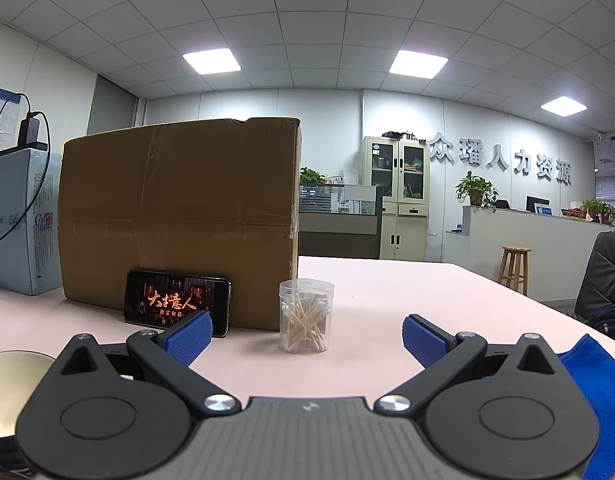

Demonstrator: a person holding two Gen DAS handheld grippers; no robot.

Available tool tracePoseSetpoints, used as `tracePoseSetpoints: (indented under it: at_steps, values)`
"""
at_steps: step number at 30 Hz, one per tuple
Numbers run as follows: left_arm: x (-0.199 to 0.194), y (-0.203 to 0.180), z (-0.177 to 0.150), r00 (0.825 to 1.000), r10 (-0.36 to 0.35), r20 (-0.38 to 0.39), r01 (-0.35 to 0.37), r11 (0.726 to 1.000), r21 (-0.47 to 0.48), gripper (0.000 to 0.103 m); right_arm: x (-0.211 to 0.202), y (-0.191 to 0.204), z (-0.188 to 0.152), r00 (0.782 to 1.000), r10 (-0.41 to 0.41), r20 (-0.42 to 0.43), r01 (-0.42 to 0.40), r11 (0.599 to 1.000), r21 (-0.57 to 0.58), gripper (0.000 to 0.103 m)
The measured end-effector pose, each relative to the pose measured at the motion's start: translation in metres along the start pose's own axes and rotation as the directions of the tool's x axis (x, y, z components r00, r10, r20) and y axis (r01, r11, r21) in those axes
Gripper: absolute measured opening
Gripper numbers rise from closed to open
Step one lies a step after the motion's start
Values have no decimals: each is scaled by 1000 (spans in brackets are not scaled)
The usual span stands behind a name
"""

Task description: Clean bowl

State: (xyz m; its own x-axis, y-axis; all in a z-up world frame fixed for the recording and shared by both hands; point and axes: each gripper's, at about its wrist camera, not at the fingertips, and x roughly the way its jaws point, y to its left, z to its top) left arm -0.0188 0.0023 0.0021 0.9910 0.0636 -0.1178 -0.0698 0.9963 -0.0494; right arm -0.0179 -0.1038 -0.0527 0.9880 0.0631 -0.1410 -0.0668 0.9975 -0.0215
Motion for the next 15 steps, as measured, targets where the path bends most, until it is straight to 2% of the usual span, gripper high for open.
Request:
tracePoseSetpoints:
  at_steps: [15]
  values:
    - [1,0,0,1000,-3,-9,3,1000,-4,103,5,-1,0,1000,0,-16,0,1000,0,103]
